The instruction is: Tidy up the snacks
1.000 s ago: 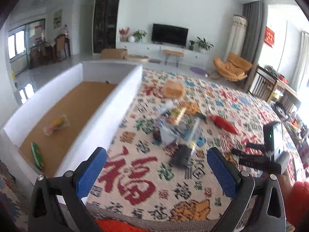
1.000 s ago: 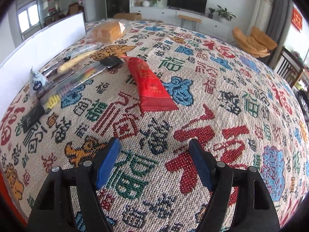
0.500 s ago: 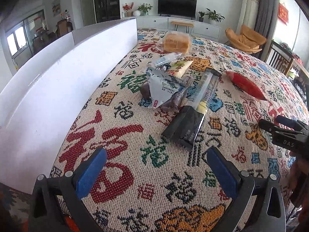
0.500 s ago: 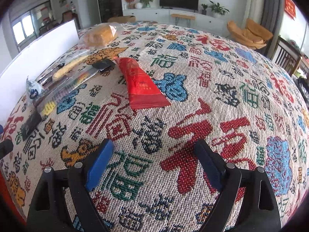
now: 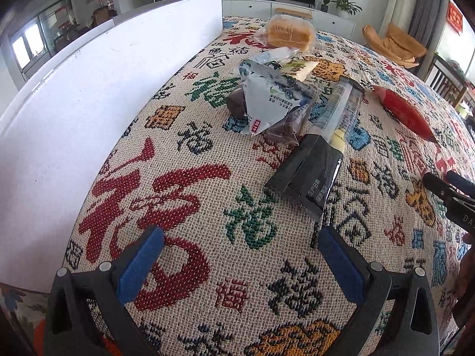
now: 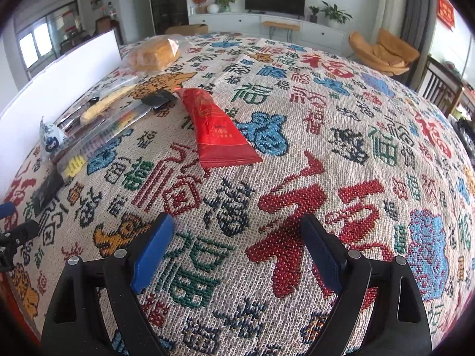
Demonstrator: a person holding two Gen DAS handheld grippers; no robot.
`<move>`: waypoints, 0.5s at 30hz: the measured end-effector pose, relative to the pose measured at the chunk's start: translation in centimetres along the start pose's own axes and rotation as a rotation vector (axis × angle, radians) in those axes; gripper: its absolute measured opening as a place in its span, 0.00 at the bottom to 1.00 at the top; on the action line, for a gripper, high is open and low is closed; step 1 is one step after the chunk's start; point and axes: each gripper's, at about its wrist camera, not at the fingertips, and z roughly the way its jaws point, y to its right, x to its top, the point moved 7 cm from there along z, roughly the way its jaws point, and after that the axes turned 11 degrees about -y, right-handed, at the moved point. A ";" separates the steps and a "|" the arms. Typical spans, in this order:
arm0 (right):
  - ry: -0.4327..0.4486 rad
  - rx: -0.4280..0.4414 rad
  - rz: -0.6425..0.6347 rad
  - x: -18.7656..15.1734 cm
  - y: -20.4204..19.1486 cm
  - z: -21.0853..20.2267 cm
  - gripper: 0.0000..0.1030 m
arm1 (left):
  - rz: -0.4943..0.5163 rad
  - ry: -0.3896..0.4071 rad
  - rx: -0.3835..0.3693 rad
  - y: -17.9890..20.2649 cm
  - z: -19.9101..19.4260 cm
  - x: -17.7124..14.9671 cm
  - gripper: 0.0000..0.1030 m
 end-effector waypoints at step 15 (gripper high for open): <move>0.000 0.001 0.000 0.0 0.0 0.0 0.87 | 0.003 -0.004 0.008 0.1 0.1 0.0 1.00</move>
